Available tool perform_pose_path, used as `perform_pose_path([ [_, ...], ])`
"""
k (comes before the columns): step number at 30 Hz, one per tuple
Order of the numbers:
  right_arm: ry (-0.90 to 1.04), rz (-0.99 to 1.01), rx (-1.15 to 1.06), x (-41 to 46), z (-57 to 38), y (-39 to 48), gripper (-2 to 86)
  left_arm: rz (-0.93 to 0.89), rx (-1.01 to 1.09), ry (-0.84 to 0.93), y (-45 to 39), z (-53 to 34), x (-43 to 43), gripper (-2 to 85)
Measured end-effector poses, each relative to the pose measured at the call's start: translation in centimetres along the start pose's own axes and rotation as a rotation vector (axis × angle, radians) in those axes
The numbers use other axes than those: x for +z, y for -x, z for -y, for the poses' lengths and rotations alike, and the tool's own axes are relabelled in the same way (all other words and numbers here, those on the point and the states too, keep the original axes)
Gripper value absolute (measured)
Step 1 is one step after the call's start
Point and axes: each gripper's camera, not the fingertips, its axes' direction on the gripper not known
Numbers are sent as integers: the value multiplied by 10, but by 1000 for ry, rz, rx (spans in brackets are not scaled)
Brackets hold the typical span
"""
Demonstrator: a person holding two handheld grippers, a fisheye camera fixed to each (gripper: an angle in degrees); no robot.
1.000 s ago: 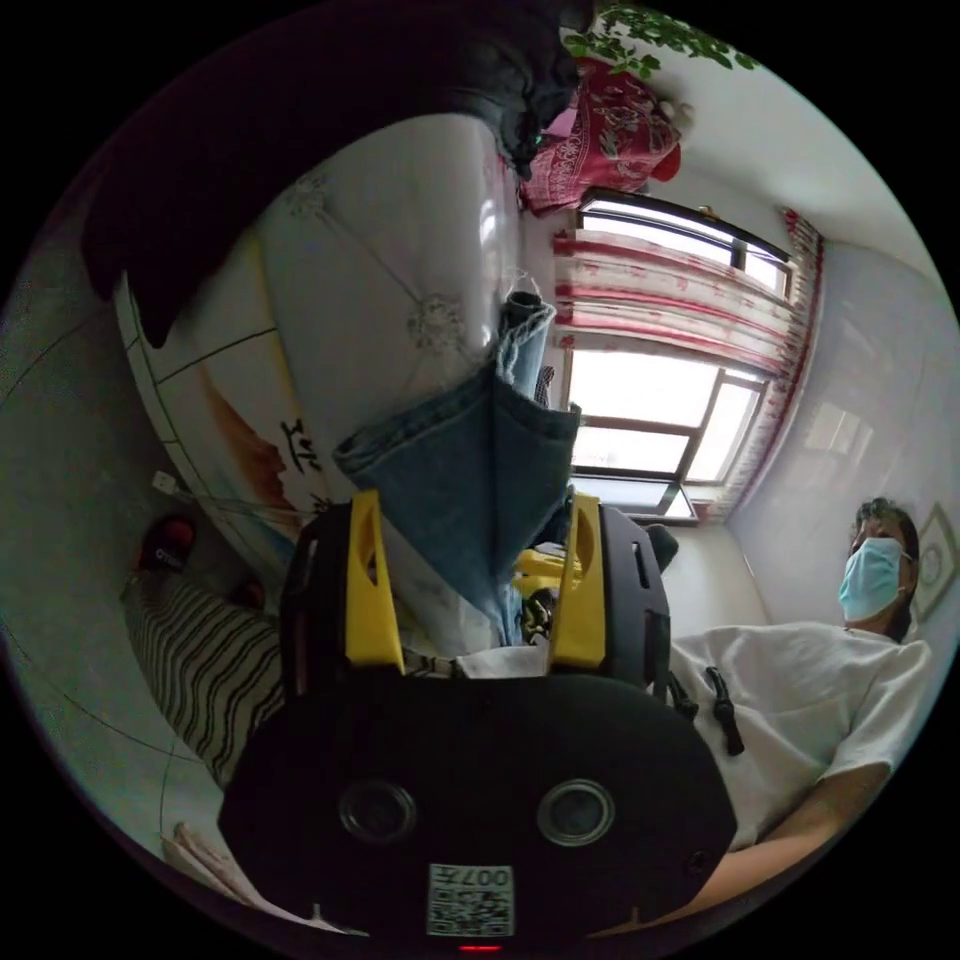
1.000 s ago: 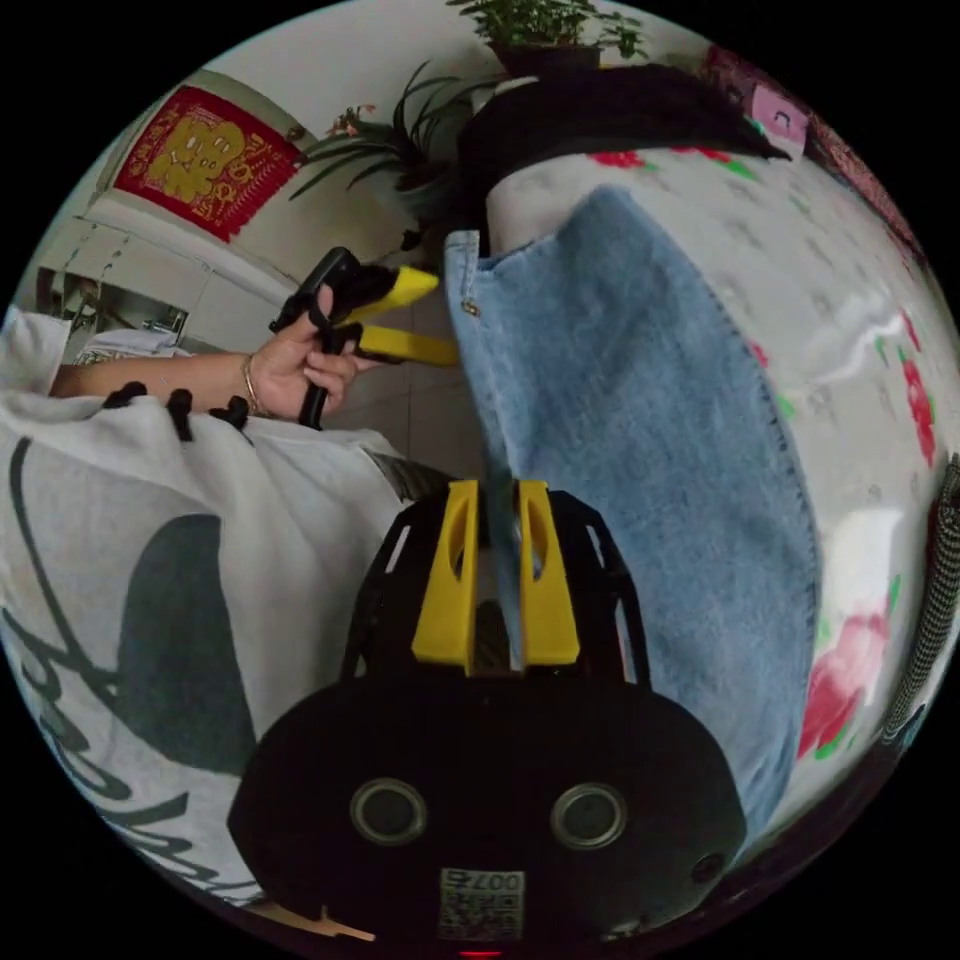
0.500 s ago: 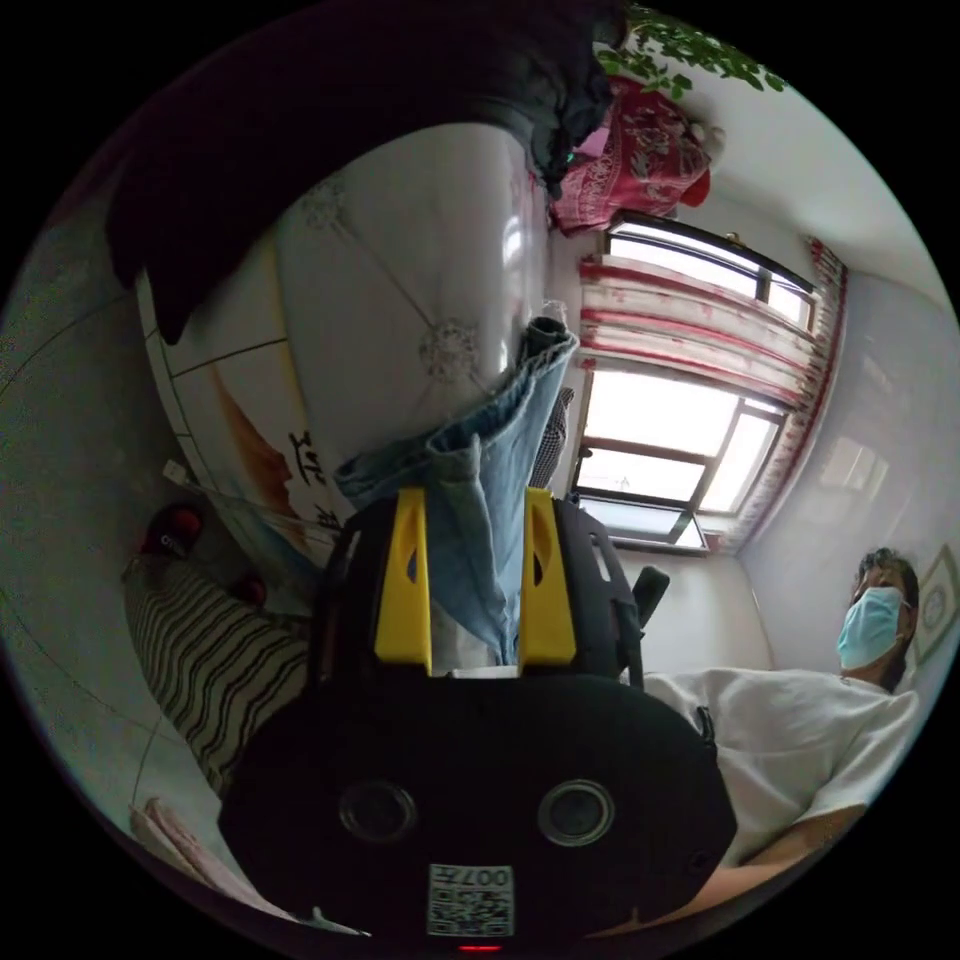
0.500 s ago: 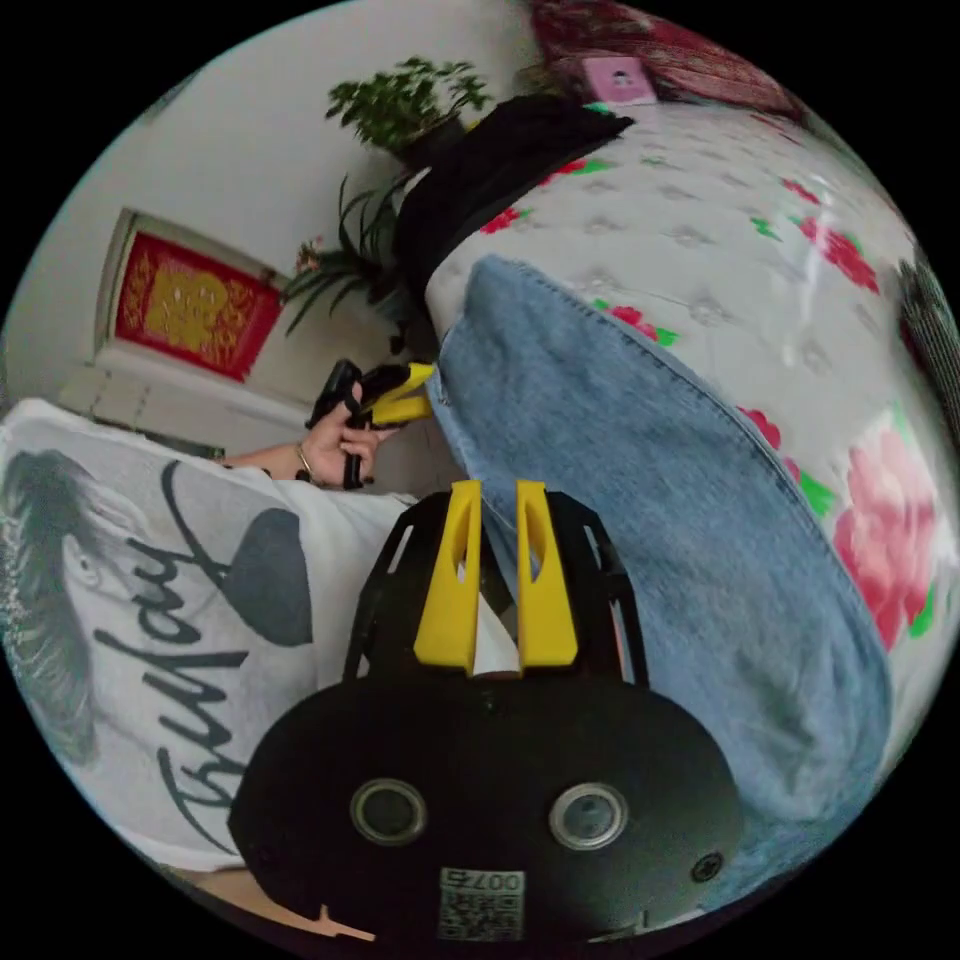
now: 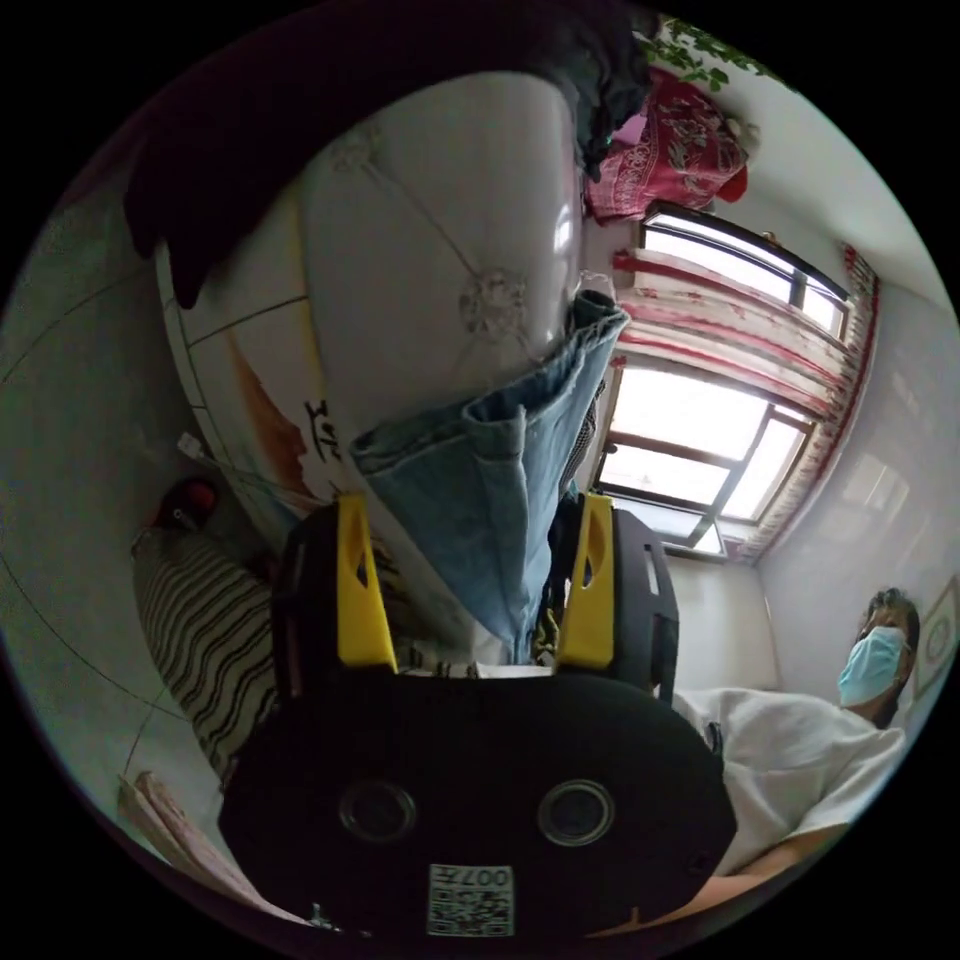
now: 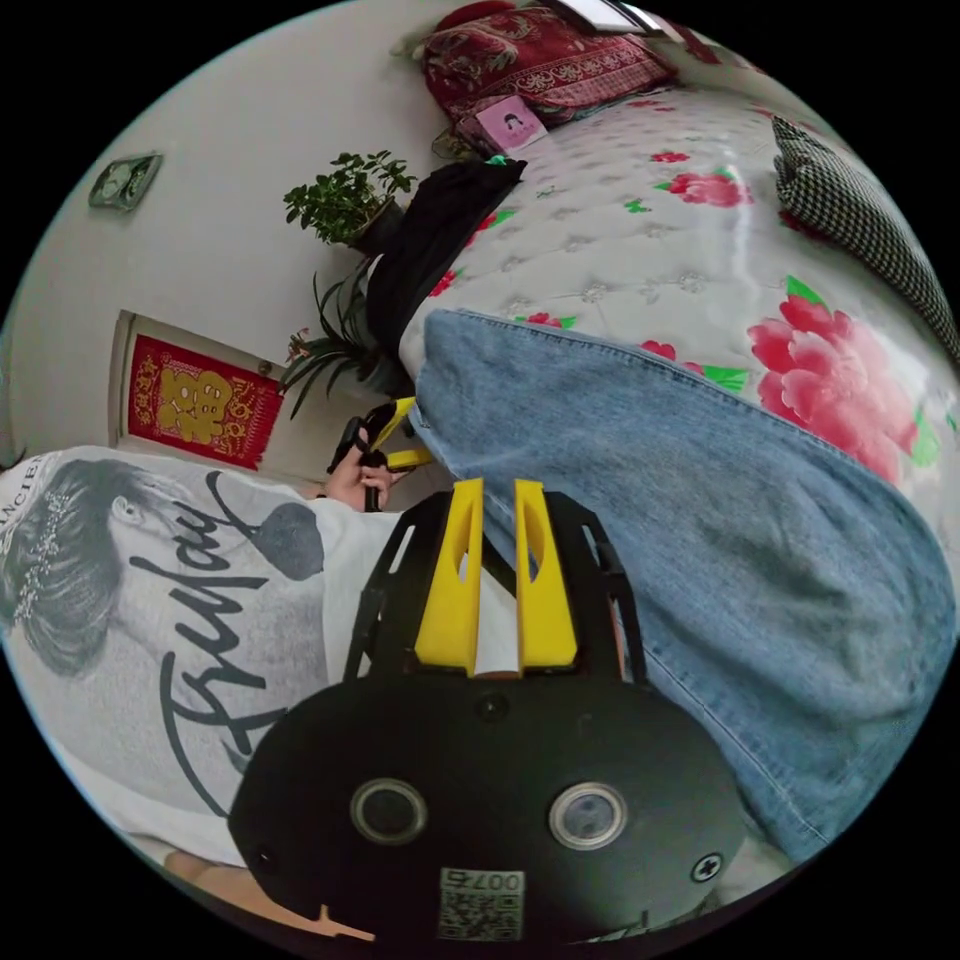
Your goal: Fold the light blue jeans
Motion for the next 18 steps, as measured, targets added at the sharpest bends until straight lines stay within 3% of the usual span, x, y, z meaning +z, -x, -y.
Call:
perform_pose_path([
  [4, -15, -40, -21, -31, 1, 15, 79, 62, -6, -49, 1, -13, -2, 48],
  [6, -37, -49, -11, -46, -4, 17, 79, 57, 36, -80, -6, -24, -12, 22],
  [14, -205, -41, 168, -140, -61, -2, 80, 53, 463, -32, -103, -38, 16, -4],
  [18, -320, -109, 255, -205, -98, -12, 85, 92, 789, 150, -187, -46, 86, -3],
])
